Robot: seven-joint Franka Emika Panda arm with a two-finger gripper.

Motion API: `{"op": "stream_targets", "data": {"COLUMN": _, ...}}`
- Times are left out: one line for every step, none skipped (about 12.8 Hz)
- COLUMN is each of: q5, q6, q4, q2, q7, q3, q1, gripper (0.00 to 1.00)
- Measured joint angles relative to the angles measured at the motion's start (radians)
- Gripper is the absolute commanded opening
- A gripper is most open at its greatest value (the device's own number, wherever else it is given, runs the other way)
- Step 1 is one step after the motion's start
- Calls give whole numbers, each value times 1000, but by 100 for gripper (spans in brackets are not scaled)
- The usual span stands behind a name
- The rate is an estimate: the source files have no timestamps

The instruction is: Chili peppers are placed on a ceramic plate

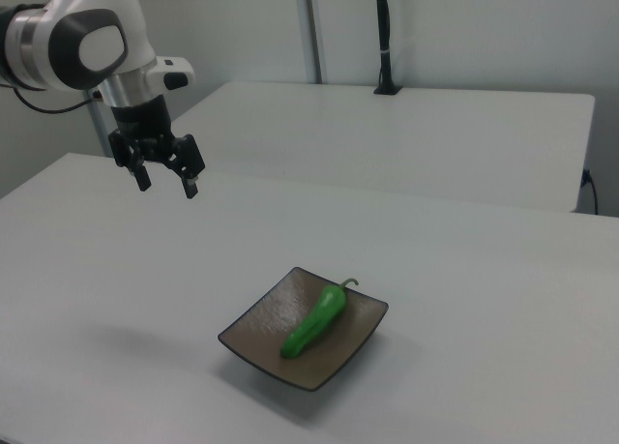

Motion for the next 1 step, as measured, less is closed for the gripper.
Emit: {"op": "stream_targets", "data": {"q5": 0, "q6": 0, "q4": -1, "q2": -2, "q7": 0, "q3": -12, "q1": 7, "gripper": 100}}
